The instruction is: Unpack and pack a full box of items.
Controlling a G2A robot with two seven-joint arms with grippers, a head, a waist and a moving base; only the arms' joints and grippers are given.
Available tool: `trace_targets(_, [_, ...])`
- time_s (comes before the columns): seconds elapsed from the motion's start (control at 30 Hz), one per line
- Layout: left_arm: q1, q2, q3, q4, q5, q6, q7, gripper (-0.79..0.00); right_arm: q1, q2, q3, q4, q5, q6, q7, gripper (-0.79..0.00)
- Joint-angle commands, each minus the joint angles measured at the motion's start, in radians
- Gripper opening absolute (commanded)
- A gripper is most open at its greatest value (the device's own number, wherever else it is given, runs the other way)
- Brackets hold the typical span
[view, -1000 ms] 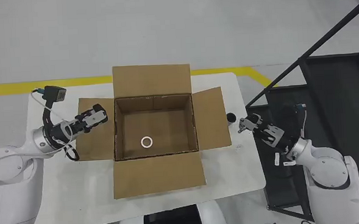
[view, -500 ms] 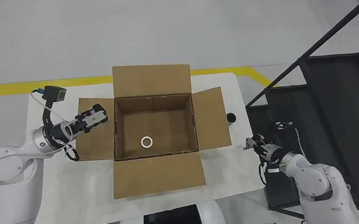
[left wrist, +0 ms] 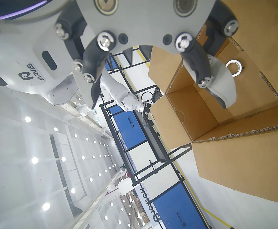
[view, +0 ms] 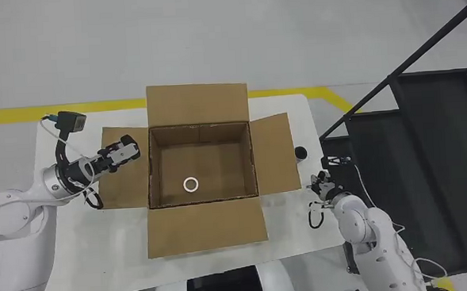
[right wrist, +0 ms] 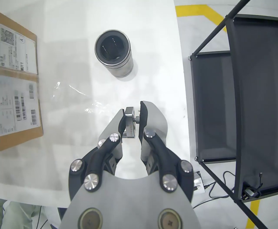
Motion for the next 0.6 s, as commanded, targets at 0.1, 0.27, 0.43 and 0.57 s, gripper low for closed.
trace_targets(0.1, [0.0, 0.0, 0.0, 0.0, 0.0, 0.0, 0.0, 0.0, 0.05, 0.0, -0.025, 0.076, -0.039, 0.004, -0.026, -0.785])
trace_targets(0.27, [0.0, 0.0, 0.0, 0.0, 0.0, 0.0, 0.0, 0.0, 0.09, -0.005, -0.052, 0.142, -0.047, 0.036, -0.086, -0.785])
trace_targets(0.43, [0.0, 0.0, 0.0, 0.0, 0.0, 0.0, 0.0, 0.0, 0.132, -0.007, -0.072, 0.206, -0.059, 0.047, -0.113, -0.785])
trace_targets(0.57, [0.0, 0.0, 0.0, 0.0, 0.0, 0.0, 0.0, 0.0, 0.148, -0.009, -0.085, 0.235, -0.068, 0.056, -0.12, -0.785])
